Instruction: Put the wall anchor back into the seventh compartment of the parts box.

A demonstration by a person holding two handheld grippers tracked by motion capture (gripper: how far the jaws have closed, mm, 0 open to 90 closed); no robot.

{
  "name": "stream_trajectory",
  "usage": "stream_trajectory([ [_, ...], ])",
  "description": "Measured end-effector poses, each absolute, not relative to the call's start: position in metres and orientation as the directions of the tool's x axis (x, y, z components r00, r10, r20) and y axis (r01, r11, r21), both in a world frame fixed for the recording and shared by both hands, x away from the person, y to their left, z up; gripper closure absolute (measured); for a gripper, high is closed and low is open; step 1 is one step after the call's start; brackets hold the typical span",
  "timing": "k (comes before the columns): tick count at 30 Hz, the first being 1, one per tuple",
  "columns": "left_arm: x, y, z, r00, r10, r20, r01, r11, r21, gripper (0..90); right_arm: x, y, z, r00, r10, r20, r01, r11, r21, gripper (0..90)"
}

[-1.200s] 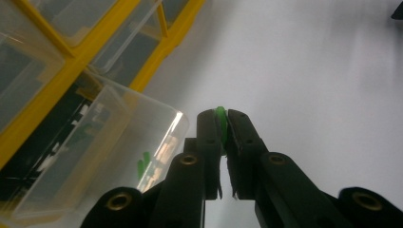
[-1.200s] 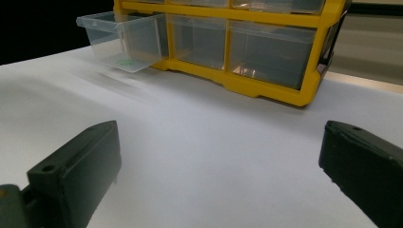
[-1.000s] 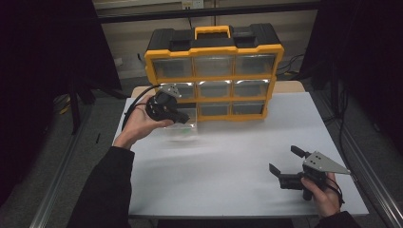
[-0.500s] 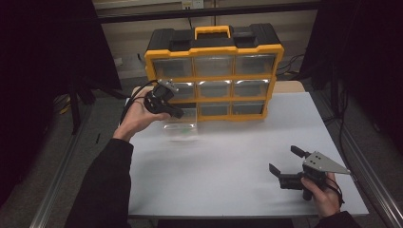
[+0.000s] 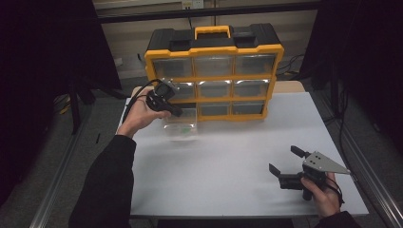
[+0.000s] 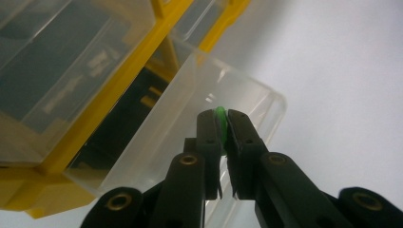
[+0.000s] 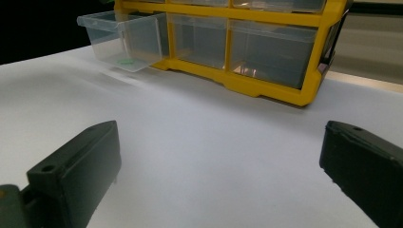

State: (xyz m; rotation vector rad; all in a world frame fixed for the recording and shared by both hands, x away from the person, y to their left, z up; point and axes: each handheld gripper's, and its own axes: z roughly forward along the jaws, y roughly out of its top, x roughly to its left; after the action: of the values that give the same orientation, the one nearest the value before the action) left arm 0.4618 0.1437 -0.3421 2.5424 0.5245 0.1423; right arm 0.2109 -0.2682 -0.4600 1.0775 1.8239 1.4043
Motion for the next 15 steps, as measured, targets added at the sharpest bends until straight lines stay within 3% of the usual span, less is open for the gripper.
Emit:
stream_trajectory([
  [2,0.461,0.142,-0.346,0.902,0.430,-0.037,0.380,-0.751,0.539,84.5,0.211,-0.268,-0.460,-0.498,0.867,0.020,0.243,0.117,0.963,0.0],
  [3,0.465,0.143,-0.347,0.920,0.392,-0.011,0.340,-0.783,0.521,84.6,0.211,-0.268,-0.460,-0.497,0.868,0.020,0.243,0.117,0.963,0.0],
  [6,0.463,0.142,-0.350,0.902,0.431,-0.036,0.382,-0.757,0.531,84.5,0.211,-0.268,-0.460,-0.498,0.867,0.022,0.244,0.117,0.963,0.0],
  [15,0.469,0.141,-0.359,0.904,0.426,-0.033,0.387,-0.785,0.483,84.5,0.211,-0.269,-0.460,-0.498,0.867,0.019,0.244,0.118,0.963,0.0],
])
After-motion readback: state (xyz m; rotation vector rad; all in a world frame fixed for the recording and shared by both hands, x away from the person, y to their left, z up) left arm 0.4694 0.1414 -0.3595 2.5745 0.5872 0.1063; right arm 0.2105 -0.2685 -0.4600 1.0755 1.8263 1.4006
